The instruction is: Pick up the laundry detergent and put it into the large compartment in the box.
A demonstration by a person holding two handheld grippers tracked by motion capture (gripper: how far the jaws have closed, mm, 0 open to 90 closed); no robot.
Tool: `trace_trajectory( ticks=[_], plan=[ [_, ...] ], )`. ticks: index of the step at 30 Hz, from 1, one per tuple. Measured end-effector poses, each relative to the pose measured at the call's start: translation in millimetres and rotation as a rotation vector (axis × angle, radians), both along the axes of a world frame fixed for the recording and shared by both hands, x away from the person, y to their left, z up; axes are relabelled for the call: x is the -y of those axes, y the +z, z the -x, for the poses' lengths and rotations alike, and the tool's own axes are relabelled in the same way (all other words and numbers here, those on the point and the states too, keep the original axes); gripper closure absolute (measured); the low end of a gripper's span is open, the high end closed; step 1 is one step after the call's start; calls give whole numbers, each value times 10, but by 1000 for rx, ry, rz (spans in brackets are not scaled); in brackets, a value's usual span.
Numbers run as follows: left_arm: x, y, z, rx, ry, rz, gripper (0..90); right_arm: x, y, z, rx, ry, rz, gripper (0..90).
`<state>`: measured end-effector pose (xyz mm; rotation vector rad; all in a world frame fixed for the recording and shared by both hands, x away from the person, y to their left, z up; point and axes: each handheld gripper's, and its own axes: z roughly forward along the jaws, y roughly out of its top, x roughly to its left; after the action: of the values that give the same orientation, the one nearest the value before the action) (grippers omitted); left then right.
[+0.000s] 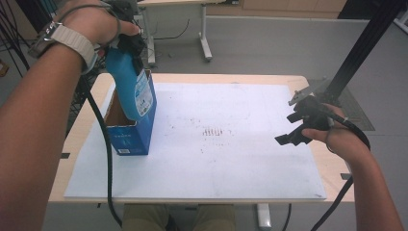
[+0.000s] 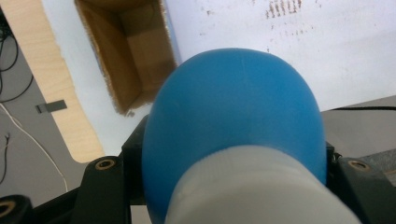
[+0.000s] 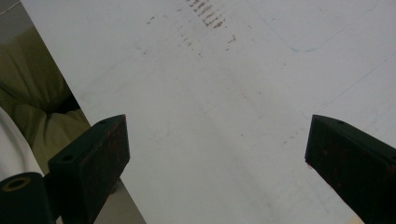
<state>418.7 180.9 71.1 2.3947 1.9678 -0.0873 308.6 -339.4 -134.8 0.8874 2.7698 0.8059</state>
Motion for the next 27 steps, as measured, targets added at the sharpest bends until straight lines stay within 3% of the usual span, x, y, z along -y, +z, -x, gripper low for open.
trace_trajectory(
  ticks=[27],
  plan=[
    [-380, 106, -76, 9, 102, 11, 394, -75, -17, -138, -4, 10, -2, 64]
  ],
)
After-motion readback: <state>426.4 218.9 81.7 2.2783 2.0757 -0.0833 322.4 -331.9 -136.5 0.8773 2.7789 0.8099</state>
